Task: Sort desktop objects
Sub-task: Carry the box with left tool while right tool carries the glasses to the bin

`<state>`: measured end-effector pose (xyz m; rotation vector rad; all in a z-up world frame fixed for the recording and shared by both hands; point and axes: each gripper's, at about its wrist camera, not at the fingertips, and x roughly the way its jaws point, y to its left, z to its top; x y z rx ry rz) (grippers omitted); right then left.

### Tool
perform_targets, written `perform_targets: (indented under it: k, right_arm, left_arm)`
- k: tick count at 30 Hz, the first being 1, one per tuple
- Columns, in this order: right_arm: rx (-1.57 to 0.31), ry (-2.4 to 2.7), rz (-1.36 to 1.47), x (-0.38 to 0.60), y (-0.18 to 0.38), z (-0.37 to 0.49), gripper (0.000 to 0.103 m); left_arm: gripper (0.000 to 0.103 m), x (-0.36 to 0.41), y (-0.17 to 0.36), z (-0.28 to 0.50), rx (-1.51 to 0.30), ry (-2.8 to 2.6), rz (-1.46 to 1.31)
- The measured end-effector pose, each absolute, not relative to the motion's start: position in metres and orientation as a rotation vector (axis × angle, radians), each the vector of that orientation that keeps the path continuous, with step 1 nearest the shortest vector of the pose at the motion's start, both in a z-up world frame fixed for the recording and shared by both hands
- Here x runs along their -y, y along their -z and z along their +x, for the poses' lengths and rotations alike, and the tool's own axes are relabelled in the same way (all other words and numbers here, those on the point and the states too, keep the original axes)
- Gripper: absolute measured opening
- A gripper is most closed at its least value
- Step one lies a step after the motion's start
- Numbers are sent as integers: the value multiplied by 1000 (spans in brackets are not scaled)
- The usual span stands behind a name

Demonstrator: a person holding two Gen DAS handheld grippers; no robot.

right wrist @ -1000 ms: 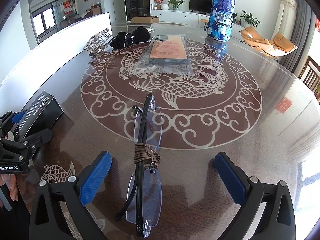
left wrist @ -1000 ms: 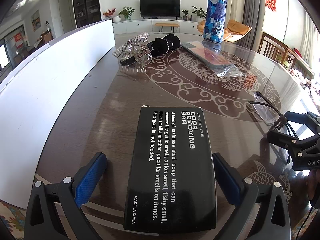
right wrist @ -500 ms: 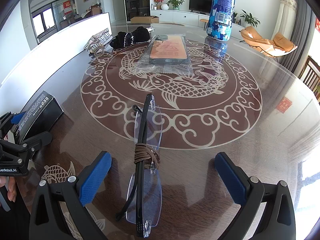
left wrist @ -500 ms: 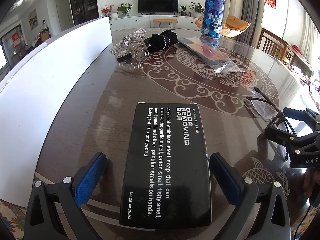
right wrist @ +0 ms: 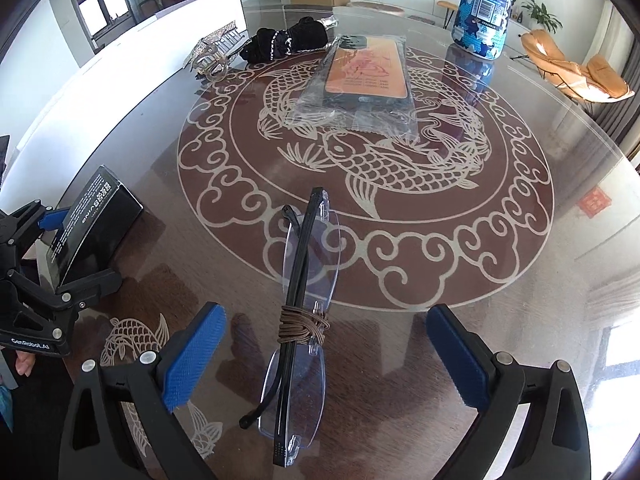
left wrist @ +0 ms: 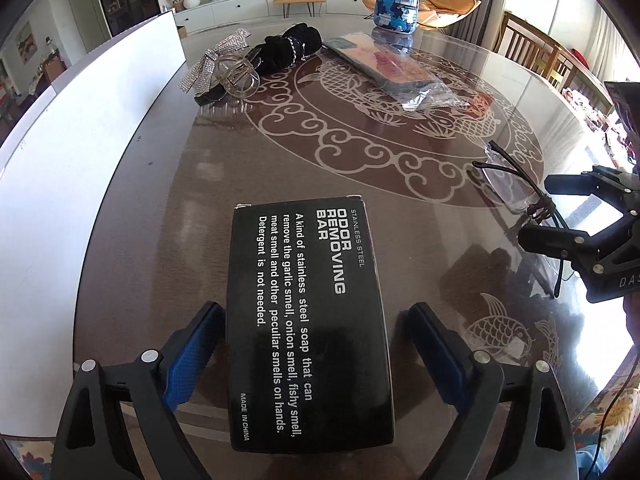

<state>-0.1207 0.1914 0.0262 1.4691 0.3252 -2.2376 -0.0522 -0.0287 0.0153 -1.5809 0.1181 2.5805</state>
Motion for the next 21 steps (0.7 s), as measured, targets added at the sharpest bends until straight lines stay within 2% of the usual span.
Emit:
perform_targets:
  k: [1,2,3,4,6,12,21]
  right_arm:
    - [-331,2224,1477,-191,-26,-119,78]
    - [-362,2246,1467,-192,-28,-116,56]
    - [-391,2262,1458,-192,-30,-114,42]
    - [-369,2249,1452,-194,-32,-113,13]
    - [-297,2232,1466,-200,-38,-112,12]
    - [-253,2278,1386,-211,-69,-103,12]
    - [-288,2240,1297,-162,-106,-112,12]
  left_arm:
    - [71,28,-17,-53,-124,-2582,-1572]
    - [59,28,-20,-54,-127,-2586,-1570]
    - [58,28,-22,-54,-105,-2571,-1567]
    - [58,30,-23,-54,-78,-2561,-1567]
    - [58,33,-29,-49,-62,-2581,-1549]
    - [58,53,-54,-26,14,-2647,-1469]
    - [58,135,-124,-18,178,-2761,-1329]
